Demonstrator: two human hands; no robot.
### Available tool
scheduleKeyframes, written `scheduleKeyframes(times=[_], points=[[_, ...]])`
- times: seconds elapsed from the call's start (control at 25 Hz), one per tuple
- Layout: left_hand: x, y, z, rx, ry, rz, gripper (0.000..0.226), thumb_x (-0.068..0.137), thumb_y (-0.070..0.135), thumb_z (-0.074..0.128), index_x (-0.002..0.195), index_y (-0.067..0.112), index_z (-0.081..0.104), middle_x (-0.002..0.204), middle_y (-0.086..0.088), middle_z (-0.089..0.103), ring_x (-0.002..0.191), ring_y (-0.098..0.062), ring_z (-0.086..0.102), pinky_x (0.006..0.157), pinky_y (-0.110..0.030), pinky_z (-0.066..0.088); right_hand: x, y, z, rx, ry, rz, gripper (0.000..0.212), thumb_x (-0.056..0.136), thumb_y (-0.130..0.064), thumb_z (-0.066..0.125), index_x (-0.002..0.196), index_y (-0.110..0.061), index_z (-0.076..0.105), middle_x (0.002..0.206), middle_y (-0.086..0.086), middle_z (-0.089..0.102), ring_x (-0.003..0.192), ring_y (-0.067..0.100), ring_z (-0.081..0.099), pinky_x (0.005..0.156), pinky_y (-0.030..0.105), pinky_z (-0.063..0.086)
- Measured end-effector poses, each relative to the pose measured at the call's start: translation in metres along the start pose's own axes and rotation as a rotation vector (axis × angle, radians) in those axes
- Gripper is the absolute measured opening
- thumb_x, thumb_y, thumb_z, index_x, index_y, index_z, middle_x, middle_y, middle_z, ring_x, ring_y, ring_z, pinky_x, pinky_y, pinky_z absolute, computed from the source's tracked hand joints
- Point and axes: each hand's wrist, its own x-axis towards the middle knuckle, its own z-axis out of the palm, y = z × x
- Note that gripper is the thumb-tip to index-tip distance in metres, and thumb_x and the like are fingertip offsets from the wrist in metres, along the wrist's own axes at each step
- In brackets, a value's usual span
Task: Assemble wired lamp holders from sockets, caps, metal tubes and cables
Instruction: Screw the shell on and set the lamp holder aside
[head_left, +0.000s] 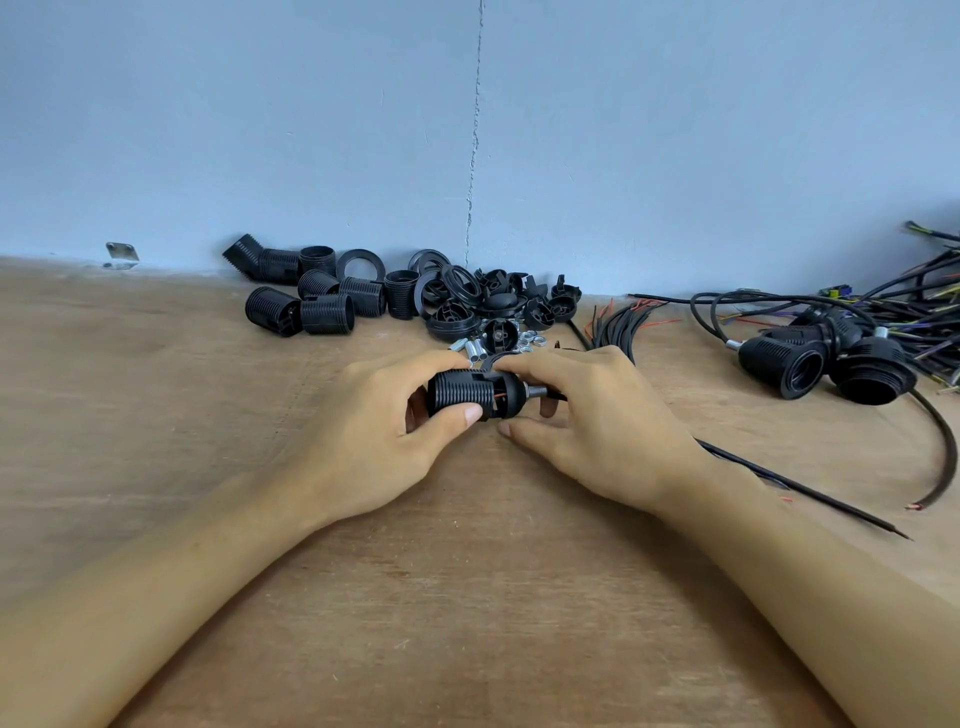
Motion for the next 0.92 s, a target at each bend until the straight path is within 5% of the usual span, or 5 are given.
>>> scheduleKeyframes(times=[0.36,0.52,0.72,0.84,0.92], points=[[0.0001,0.0012,-0.0024,-0.052,-0.051,-0.070,0.029,0.089,0.042,0.063,0.115,0.031,0.073,0.081,0.019,0.070,0.071,0.003,0.061,0.066,-0.010,0.043,0.0009,0.0058,0.0016,0.093,-0.026,-0.008,0.037,0.082,-0.024,0.072,0.118,-0.032,0.068,0.088,-0.018,0.060,0.080,0.006,0.055,0.091,0.043,0.047],[0.0009,0.0014,-0.0025,-0.081,-0.085,-0.123,0.031,0.090,0.048,0.059,0.115,0.036,0.071,0.083,0.012,0.073,0.069,-0.005,0.062,0.065,-0.020,0.047,0.0015,0.0067,0.0012,0.102,-0.045,-0.023,0.032,0.082,-0.026,0.073,0.114,-0.033,0.069,0.083,-0.011,0.061,0.079,0.011,0.056,0.087,0.043,0.048],[0.0026,-0.0006,-0.0031,-0.090,-0.139,-0.208,0.037,0.091,0.056,0.050,0.117,0.038,0.069,0.093,0.017,0.074,0.087,-0.002,0.066,0.081,-0.032,0.051,0.0019,0.0062,0.0016,0.130,-0.088,-0.035,0.021,0.085,-0.027,0.070,0.105,-0.030,0.066,0.080,-0.005,0.059,0.079,0.015,0.056,0.082,0.040,0.048],[0.0053,0.0005,-0.0036,-0.130,-0.140,-0.221,0.023,0.100,0.056,0.051,0.104,0.040,0.067,0.073,0.038,0.063,0.074,0.014,0.060,0.070,-0.024,0.041,0.0015,0.0073,0.0047,0.101,-0.090,-0.053,0.024,0.091,-0.036,0.067,0.112,-0.024,0.063,0.086,-0.006,0.059,0.079,0.011,0.054,0.081,0.034,0.044],[0.0089,0.0036,-0.0041,-0.164,-0.132,-0.255,0.028,0.100,0.054,0.045,0.091,0.040,0.067,0.063,0.035,0.060,0.063,0.014,0.056,0.065,-0.026,0.037,0.0007,0.0075,0.0079,0.126,-0.081,-0.021,0.039,0.093,-0.040,0.066,0.126,-0.022,0.056,0.095,-0.010,0.062,0.075,0.003,0.055,0.074,0.026,0.041]])
